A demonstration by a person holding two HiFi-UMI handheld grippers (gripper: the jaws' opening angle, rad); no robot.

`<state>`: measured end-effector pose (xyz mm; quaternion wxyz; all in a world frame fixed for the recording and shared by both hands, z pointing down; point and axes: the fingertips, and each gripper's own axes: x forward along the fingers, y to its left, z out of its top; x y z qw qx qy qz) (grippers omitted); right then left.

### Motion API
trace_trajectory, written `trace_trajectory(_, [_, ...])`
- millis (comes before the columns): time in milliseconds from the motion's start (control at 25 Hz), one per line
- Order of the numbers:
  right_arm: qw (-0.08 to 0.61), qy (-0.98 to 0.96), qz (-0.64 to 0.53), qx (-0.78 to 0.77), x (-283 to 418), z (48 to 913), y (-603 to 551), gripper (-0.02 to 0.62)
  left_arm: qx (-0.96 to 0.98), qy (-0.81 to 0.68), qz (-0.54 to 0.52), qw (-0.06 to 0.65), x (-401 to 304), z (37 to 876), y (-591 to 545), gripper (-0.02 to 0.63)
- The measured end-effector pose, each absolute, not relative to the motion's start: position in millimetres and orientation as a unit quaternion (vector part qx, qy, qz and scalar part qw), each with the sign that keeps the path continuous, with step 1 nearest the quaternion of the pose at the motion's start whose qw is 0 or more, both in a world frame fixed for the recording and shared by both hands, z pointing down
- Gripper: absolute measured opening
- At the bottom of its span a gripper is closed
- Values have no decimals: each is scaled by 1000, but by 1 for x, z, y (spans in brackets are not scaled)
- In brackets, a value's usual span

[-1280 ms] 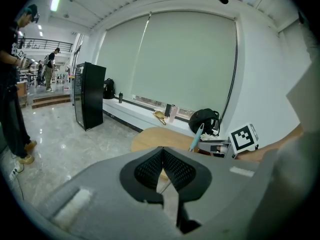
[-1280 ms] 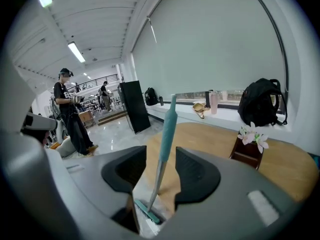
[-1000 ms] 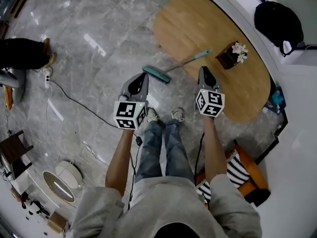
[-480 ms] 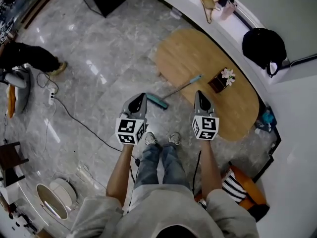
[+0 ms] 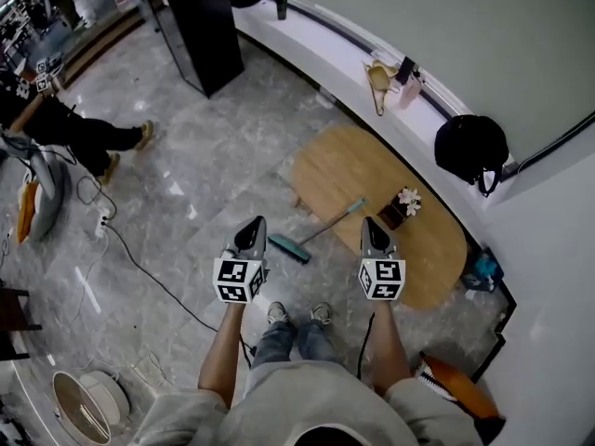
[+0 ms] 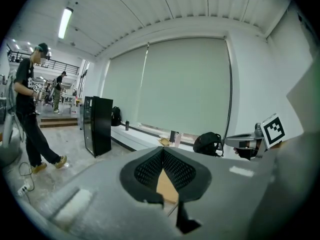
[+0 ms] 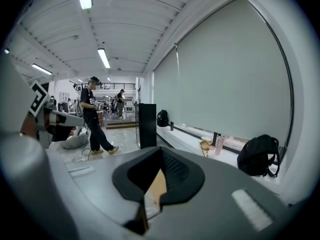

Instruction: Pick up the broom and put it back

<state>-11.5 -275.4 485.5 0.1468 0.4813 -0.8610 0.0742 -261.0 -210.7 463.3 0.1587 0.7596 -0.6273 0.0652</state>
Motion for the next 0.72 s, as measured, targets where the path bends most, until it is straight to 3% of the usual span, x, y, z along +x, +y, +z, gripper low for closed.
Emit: trace_trajectory(720, [86,-867,7,491,-15,372,-282,0,760,-642,37,94,-289,376,-215,3])
